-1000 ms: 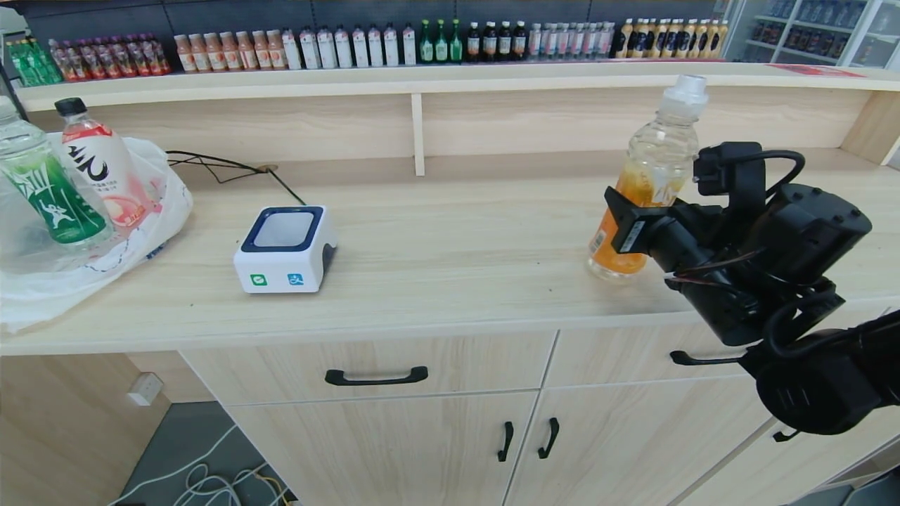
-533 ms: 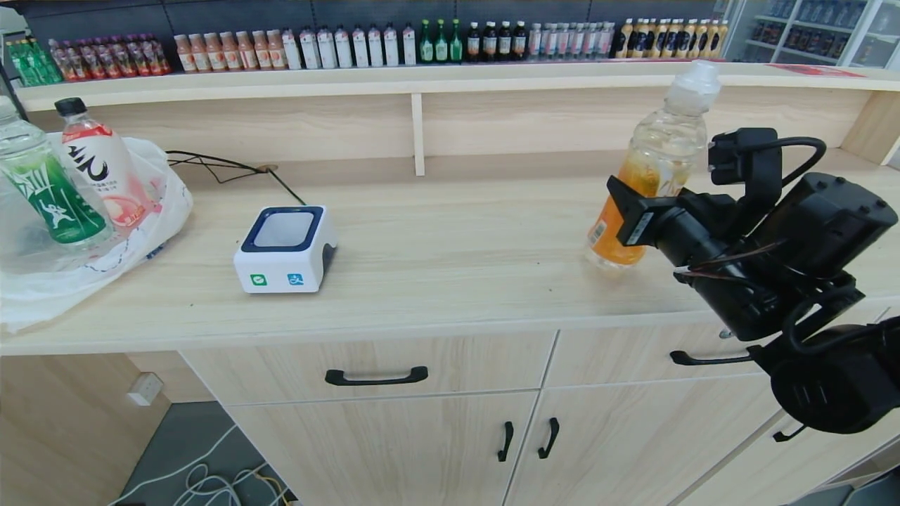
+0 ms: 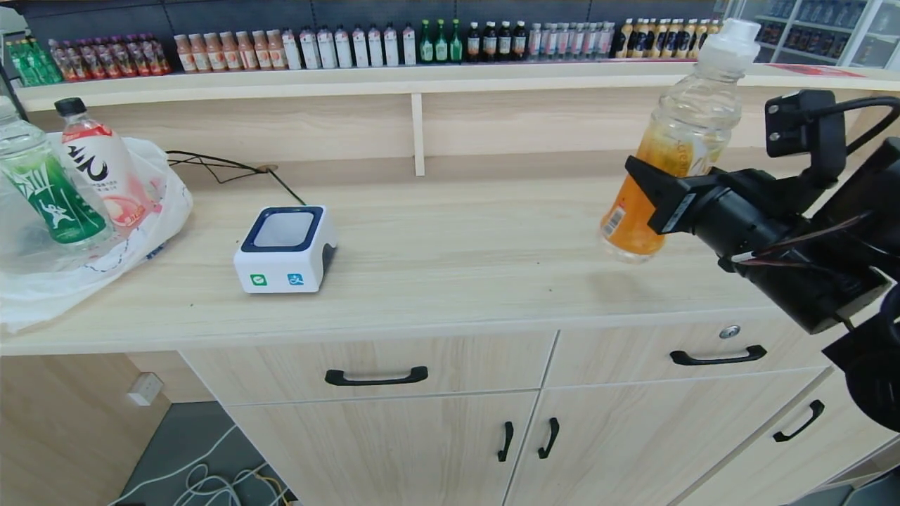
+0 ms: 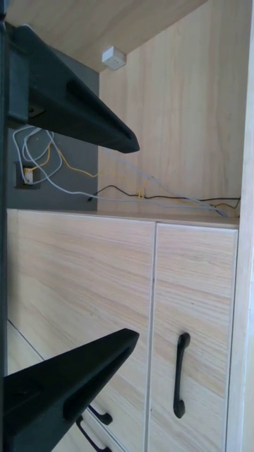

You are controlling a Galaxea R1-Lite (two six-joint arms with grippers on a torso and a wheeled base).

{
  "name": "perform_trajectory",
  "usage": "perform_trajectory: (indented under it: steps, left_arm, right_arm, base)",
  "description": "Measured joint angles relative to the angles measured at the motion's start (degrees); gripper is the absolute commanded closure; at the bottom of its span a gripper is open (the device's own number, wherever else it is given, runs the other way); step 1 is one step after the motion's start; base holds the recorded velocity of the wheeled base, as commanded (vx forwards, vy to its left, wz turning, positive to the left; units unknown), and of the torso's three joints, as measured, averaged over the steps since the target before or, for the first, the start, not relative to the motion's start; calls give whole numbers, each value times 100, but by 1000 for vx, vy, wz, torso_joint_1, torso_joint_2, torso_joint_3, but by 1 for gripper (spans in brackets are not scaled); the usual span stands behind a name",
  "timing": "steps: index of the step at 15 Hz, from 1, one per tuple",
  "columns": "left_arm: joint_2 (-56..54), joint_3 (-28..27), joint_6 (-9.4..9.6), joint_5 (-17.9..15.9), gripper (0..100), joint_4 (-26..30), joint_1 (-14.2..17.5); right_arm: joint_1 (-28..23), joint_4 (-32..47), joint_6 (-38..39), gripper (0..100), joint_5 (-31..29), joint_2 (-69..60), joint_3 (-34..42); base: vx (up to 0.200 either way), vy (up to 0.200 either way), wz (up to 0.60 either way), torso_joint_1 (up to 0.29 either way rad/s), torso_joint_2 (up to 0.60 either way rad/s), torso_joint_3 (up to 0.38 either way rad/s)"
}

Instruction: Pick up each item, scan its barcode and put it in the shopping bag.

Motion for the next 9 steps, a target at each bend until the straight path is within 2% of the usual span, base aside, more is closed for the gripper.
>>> perform_trajectory:
  steps: [7,9]
  left_arm:
    - [0,0,0,0,0,0,-2]
    - [0,0,0,0,0,0,0]
  right_arm:
    - [-6,82,533,100,1034,-965,777]
    - [5,-60,817,100,1636,-1164,1143]
  base:
    - [0,0,0,0,0,0]
    - [0,0,0,0,0,0]
